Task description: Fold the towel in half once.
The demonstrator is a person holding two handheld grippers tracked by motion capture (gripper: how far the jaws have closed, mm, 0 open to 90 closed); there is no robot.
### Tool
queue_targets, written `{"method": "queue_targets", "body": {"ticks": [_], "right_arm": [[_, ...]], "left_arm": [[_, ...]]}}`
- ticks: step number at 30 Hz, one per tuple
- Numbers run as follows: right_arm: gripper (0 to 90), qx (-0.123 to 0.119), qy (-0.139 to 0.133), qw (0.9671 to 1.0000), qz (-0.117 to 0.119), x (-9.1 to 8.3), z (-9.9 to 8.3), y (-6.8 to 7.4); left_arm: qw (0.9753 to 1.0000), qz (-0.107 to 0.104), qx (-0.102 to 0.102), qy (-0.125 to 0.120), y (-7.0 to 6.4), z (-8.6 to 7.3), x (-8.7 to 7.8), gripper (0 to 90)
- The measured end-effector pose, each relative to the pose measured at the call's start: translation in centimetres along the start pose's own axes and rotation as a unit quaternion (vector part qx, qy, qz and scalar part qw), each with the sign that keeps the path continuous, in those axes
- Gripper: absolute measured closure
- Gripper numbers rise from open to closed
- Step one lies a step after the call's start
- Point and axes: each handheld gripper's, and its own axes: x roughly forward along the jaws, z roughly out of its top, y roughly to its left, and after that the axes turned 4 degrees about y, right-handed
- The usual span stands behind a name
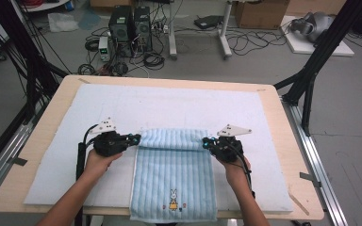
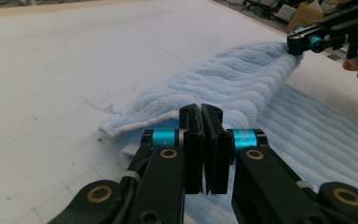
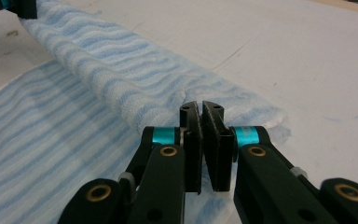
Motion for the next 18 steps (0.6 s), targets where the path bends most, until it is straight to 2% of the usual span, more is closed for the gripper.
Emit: {"method": "queue_targets", "body": {"ticks": [1, 4, 9, 10, 11, 12, 13, 16, 18], "right_arm": [[86.4, 0.000, 0.001, 1.0000, -0.001, -0.1, -0.2, 0.0], [86.3, 0.013, 0.002, 0.9999, 0.009, -0.3, -1.0, 0.0], [84.4, 0.007, 0.016, 0.9998, 0.014, -0.5, -1.8, 0.7], [80.0, -0.001, 0.021, 0.9997, 0.010, -0.5, -2.0, 1.0], [73.1, -0.004, 0.021, 0.9998, 0.005, -0.5, -2.2, 1.1], [69.4, 0.004, 0.018, 0.9998, 0.005, -0.6, -2.3, 1.0], [66.2, 0.015, 0.010, 0.9998, 0.011, -0.8, -2.4, 0.9], [55.9, 0.018, -0.003, 0.9998, -0.012, -1.6, -2.0, 0.7], [52.7, 0.027, -0.011, 0.9994, -0.019, -1.8, -1.9, 0.5]], "left_arm": [[0.9999, -0.007, 0.000, 0.009, -0.1, -0.2, 0.0, 86.6], [0.9998, -0.015, 0.001, 0.015, -0.6, -0.8, -0.2, 86.4], [0.9994, -0.027, -0.001, 0.022, -1.2, -1.6, -0.6, 85.3], [0.9995, -0.022, -0.001, 0.021, -1.2, -1.7, -0.7, 79.4], [0.9998, -0.012, -0.002, 0.018, -1.2, -1.7, -0.8, 68.8], [0.9999, 0.006, -0.007, 0.014, -1.0, -1.6, -1.0, 57.1], [0.9997, 0.017, -0.011, 0.010, -0.7, -1.5, -1.1, 50.2], [0.9989, 0.040, -0.027, -0.001, 0.2, -1.1, -1.3, 47.1], [0.9980, 0.054, -0.032, -0.004, 0.7, -0.7, -1.1, 46.9]]}}
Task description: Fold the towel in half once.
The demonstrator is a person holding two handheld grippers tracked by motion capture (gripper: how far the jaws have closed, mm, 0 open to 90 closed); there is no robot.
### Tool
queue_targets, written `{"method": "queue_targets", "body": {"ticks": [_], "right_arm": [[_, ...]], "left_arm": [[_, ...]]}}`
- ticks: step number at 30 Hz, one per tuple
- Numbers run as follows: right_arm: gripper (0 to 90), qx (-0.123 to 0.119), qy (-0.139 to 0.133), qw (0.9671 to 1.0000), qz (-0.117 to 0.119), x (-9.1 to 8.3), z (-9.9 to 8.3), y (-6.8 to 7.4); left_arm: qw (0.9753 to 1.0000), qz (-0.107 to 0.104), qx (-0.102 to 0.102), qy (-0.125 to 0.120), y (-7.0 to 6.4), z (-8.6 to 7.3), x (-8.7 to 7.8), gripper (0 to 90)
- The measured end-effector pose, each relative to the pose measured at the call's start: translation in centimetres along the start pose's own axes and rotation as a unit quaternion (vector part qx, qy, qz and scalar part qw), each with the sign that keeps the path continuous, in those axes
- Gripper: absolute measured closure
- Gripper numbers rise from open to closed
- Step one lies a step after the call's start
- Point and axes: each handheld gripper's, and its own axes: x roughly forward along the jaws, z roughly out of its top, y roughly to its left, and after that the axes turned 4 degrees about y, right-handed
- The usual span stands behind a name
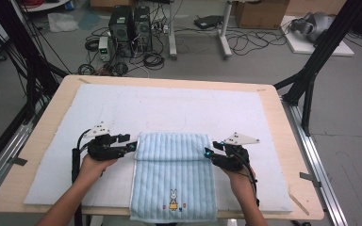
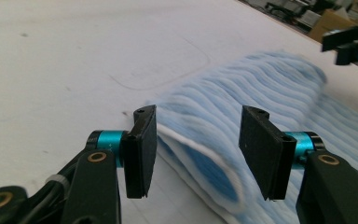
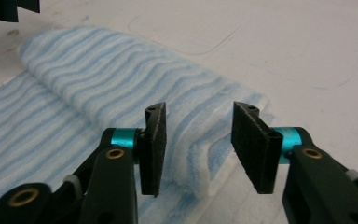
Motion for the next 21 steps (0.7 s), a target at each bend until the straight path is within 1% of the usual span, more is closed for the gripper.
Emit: {"method": "queue_targets", "body": {"ticks": [2, 3, 4, 5, 6, 8, 11, 14, 15, 16, 18, 19, 20, 21], "right_arm": [[51.0, 0.000, 0.000, 1.0000, -0.001, 0.1, 0.0, -0.2], [50.6, 0.001, 0.001, 1.0000, -0.002, 0.2, 0.0, -0.2], [50.2, -0.003, 0.002, 1.0000, -0.005, 0.2, 0.0, -0.1], [49.9, -0.004, 0.002, 1.0000, -0.007, 0.2, 0.1, -0.1], [49.5, -0.004, 0.001, 1.0000, -0.006, 0.2, 0.1, -0.1], [49.2, -0.002, -0.001, 1.0000, -0.007, 0.1, 0.1, -0.2], [48.3, 0.003, 0.000, 0.9999, -0.010, 0.0, 0.0, -0.5], [48.2, 0.006, -0.003, 0.9999, -0.010, -0.1, -0.1, -0.7], [48.1, 0.010, -0.003, 0.9999, -0.010, -0.1, -0.1, -0.7], [48.0, 0.011, -0.005, 0.9999, -0.010, -0.2, -0.1, -0.8], [47.9, 0.012, -0.005, 0.9999, -0.010, -0.2, -0.1, -0.9], [47.9, 0.013, -0.004, 0.9999, -0.010, -0.2, -0.1, -0.9], [47.8, 0.012, -0.004, 0.9999, -0.010, -0.1, -0.1, -0.9], [47.8, 0.014, -0.004, 0.9998, -0.010, -0.1, -0.1, -0.9]], "left_arm": [[0.9999, 0.011, -0.007, -0.001, 0.6, 0.4, 0.5, 46.6], [0.9998, 0.015, -0.015, 0.001, 1.0, 0.7, 0.9, 46.7], [0.9997, 0.019, -0.019, 0.000, 1.3, 0.9, 1.2, 46.7], [0.9994, 0.026, -0.024, -0.005, 1.4, 1.0, 1.6, 47.1], [0.9992, 0.029, -0.028, -0.002, 1.6, 1.1, 1.9, 47.8], [0.9985, 0.037, -0.033, 0.021, 1.9, 1.4, 3.3, 47.9], [0.9979, 0.041, -0.035, 0.036, 1.8, 1.7, 4.5, 48.1], [0.9962, 0.058, -0.026, 0.060, 1.6, 1.6, 5.7, 48.8], [0.9954, 0.057, -0.023, 0.073, 1.5, 1.5, 6.1, 49.2], [0.9952, 0.057, -0.021, 0.077, 1.4, 1.5, 6.2, 50.6], [0.9939, 0.060, -0.011, 0.092, 1.1, 1.3, 6.7, 51.7], [0.9933, 0.064, 0.001, 0.096, 0.9, 1.4, 6.8, 53.0], [0.9936, 0.057, 0.012, 0.096, 0.8, 1.4, 6.8, 55.1], [0.9937, 0.054, 0.016, 0.097, 0.7, 1.4, 6.9, 61.6]]}}
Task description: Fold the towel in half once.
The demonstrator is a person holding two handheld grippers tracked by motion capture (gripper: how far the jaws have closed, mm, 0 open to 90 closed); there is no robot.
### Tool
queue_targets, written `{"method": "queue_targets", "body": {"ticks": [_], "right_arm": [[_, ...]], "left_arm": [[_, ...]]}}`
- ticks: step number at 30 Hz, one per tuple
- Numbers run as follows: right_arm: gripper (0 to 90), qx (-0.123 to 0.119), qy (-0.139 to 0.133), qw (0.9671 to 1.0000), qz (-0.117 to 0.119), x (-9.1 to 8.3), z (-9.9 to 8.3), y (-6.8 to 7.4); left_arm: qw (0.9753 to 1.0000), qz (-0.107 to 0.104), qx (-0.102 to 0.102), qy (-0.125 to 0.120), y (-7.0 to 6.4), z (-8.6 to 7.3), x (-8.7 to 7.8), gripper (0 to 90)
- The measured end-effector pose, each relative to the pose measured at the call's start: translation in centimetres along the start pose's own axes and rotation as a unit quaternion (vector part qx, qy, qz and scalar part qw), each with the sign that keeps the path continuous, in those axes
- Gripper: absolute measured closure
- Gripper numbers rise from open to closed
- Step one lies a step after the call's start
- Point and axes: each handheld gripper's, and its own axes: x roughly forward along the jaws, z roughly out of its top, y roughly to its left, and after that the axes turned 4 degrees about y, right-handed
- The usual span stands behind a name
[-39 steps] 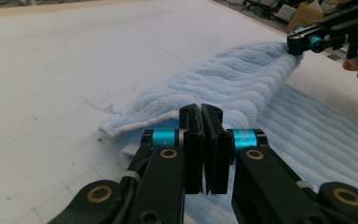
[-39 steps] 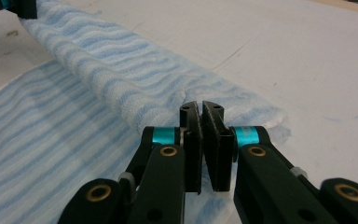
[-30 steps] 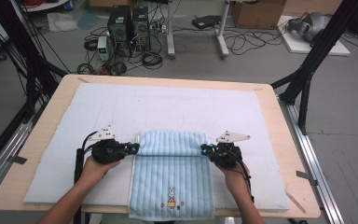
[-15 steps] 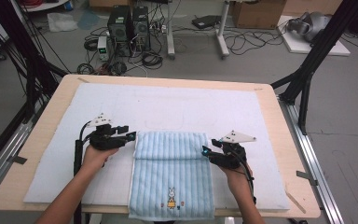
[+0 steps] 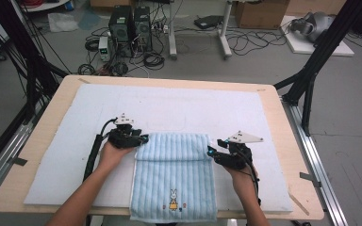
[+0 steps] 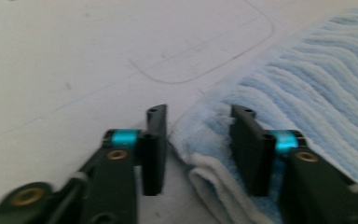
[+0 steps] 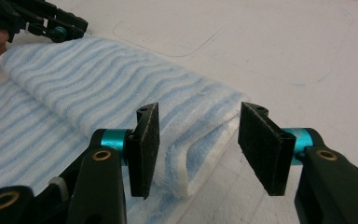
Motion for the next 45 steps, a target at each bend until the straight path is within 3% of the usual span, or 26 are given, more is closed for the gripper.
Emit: {"method": "queue_targets", "body": {"ticks": [1, 3, 5, 8, 12, 18, 22, 27, 29, 31, 32, 33, 36, 41, 45], "right_arm": [[47.8, -0.001, 0.000, 1.0000, -0.001, 0.0, 0.0, 0.0], [47.8, -0.003, 0.000, 1.0000, -0.001, 0.0, 0.0, 0.0], [47.8, -0.003, 0.001, 1.0000, -0.001, 0.1, 0.0, 0.0], [47.7, 0.002, 0.002, 1.0000, -0.001, 0.1, 0.0, 0.0], [47.7, 0.006, 0.001, 1.0000, -0.004, 0.3, 0.1, -0.4], [48.4, 0.033, 0.001, 0.9994, -0.013, 1.0, 1.2, -2.1], [48.3, 0.043, 0.025, 0.9987, -0.012, 3.0, 2.2, -2.9], [47.9, 0.049, 0.080, 0.9954, -0.017, 6.6, 3.0, -3.2], [55.2, 0.039, 0.103, 0.9934, -0.029, 7.9, 3.3, -3.1], [68.0, 0.027, 0.110, 0.9930, -0.034, 8.4, 3.4, -2.9], [76.1, 0.017, 0.113, 0.9927, -0.040, 8.5, 3.5, -2.8], [84.5, 0.008, 0.110, 0.9935, -0.030, 8.5, 3.6, -2.9], [87.4, -0.010, 0.111, 0.9930, -0.040, 8.3, 3.7, -2.7], [87.4, -0.019, 0.070, 0.9966, -0.040, 6.6, 4.3, -2.3], [87.5, -0.029, 0.053, 0.9975, -0.035, 5.0, 4.4, -1.9]], "left_arm": [[1.0000, 0.000, 0.005, 0.001, -0.1, 0.0, 0.0, 63.8], [0.9999, -0.007, 0.015, 0.001, -0.2, 0.0, -0.1, 76.5], [0.9998, -0.008, 0.015, -0.005, -0.1, 0.0, -0.1, 81.7], [0.9995, -0.020, 0.002, -0.023, 0.2, 0.1, -0.6, 82.4], [0.9983, -0.031, -0.001, -0.050, 0.4, 0.4, -1.6, 82.4], [0.9968, -0.043, -0.002, -0.067, 0.3, 0.7, -2.4, 82.5], [0.9964, -0.046, -0.003, -0.072, 0.2, 0.8, -2.5, 82.5], [0.9958, -0.049, -0.006, -0.077, 0.2, 0.9, -2.8, 82.5], [0.9957, -0.049, -0.006, -0.078, 0.2, 0.9, -2.9, 82.5], [0.9958, -0.048, -0.004, -0.078, 0.2, 0.9, -3.0, 82.6], [0.9957, -0.049, -0.005, -0.079, 0.3, 0.9, -3.0, 82.6], [0.9956, -0.049, -0.007, -0.079, 0.3, 0.9, -3.0, 82.6], [0.9950, -0.053, -0.008, -0.084, 0.3, 0.9, -3.3, 82.6], [0.9933, -0.062, -0.006, -0.098, 0.1, 1.1, -4.0, 82.6], [0.9922, -0.070, -0.006, -0.103, 0.0, 1.0, -4.5, 82.5]]}}
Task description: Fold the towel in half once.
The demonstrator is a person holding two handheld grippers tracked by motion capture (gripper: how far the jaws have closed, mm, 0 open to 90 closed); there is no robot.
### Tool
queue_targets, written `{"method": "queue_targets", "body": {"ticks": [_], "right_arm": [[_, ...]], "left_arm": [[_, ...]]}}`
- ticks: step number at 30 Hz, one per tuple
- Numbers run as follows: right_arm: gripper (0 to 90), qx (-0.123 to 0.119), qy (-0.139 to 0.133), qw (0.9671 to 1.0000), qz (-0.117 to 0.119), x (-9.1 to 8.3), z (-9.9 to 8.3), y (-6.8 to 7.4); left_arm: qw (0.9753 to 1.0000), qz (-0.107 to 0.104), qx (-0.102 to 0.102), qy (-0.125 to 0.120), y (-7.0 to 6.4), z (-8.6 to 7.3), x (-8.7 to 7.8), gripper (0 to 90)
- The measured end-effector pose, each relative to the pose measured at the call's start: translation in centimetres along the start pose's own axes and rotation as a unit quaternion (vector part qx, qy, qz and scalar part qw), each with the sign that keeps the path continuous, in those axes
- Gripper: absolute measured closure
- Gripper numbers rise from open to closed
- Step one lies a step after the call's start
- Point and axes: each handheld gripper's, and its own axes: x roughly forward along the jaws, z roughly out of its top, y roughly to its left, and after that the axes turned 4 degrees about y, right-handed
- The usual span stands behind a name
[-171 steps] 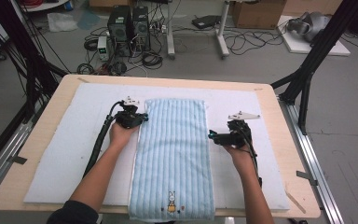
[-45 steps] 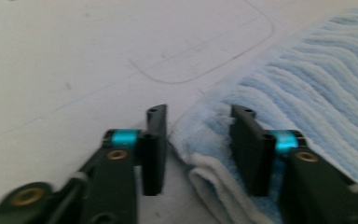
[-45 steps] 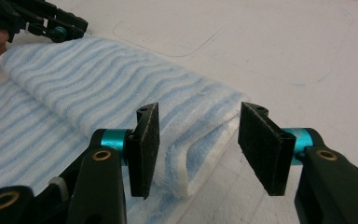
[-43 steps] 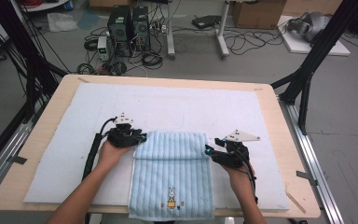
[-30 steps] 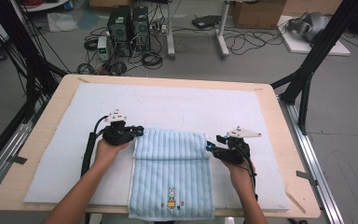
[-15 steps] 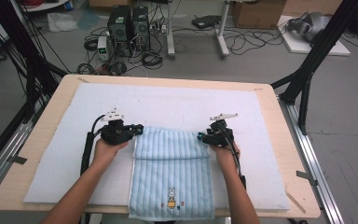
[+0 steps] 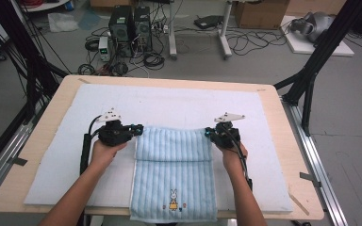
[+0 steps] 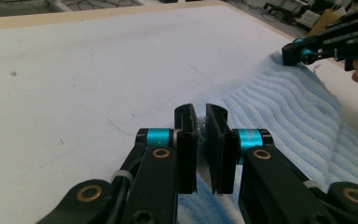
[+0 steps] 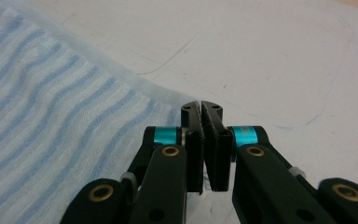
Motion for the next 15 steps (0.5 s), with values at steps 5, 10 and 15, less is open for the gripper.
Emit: {"method": "queue_targets", "body": {"ticks": [5, 10, 15], "right_arm": [[87.5, -0.014, -0.018, 0.9997, 0.009, -2.3, -0.7, 1.0], [87.5, -0.022, -0.040, 0.9985, 0.032, -4.4, -1.9, 2.1], [87.5, -0.009, -0.053, 0.9972, 0.052, -5.8, -4.0, 2.7]], "left_arm": [[0.9998, -0.022, -0.002, -0.004, -0.7, -0.6, -0.9, 82.6], [0.9992, -0.039, 0.012, -0.004, -1.8, -1.3, -2.1, 82.6], [0.9985, -0.049, 0.022, 0.004, -2.9, -2.6, -3.0, 82.6]]}}
